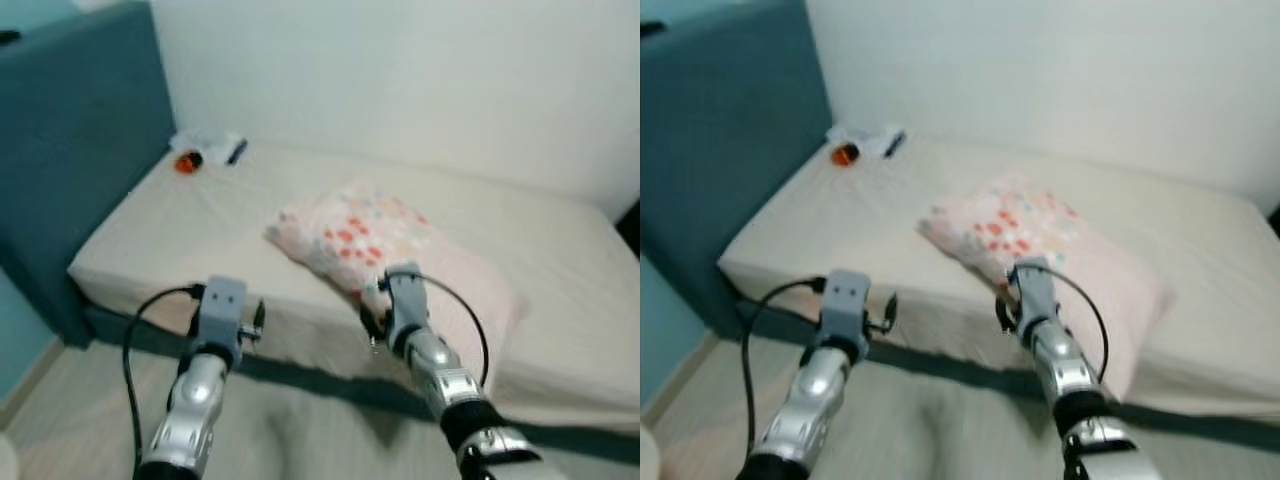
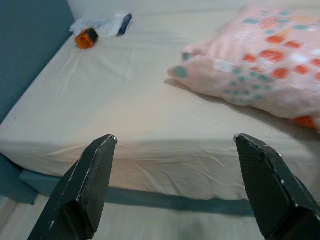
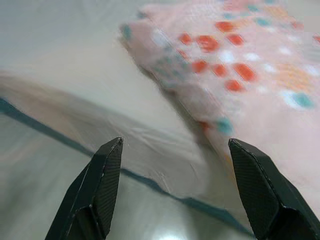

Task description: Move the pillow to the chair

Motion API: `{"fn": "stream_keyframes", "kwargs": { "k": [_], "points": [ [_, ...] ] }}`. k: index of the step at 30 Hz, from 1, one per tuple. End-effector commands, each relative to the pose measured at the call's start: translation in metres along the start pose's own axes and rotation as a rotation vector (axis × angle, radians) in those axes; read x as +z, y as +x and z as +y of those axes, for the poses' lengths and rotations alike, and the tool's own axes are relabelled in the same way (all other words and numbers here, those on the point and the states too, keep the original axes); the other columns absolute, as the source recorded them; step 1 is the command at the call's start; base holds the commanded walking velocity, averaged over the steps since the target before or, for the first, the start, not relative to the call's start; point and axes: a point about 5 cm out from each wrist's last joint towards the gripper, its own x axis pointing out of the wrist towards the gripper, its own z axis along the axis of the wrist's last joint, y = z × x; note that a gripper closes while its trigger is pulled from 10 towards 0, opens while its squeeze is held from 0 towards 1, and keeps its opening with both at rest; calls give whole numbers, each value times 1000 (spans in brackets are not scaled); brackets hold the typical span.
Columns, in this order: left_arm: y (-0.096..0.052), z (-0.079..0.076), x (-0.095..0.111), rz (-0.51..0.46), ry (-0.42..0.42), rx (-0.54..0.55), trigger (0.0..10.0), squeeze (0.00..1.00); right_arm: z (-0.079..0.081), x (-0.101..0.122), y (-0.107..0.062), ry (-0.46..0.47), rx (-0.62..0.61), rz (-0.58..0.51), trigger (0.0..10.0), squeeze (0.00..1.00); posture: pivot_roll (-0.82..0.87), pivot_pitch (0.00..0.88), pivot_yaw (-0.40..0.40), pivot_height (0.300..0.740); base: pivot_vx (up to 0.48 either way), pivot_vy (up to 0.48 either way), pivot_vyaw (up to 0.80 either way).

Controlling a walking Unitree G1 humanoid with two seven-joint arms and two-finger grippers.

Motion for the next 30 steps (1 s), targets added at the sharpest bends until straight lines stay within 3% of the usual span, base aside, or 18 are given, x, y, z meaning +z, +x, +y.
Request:
{"fn": "stream_keyframes", "kwargs": {
  "k": [1,8,22,30],
  "points": [
    [0,-2,0,2,-4,-10,10000,0,-8,-4,-2,9,-20,12,10000,0,48,0,-78,740,341,0,0],
    [1,-2,0,1,-3,-11,10000,0,-7,-4,-2,18,-11,13,10000,0,47,0,-78,740,341,0,0],
    [2,-3,1,0,1,-13,10000,0,-7,-5,-3,31,-13,10,10000,0,42,0,-75,740,343,0,-798],
    [3,-3,2,0,2,-12,10000,0,-5,-5,-3,14,-9,15,10000,0,42,0,-75,740,332,0,0]
  ]
}}
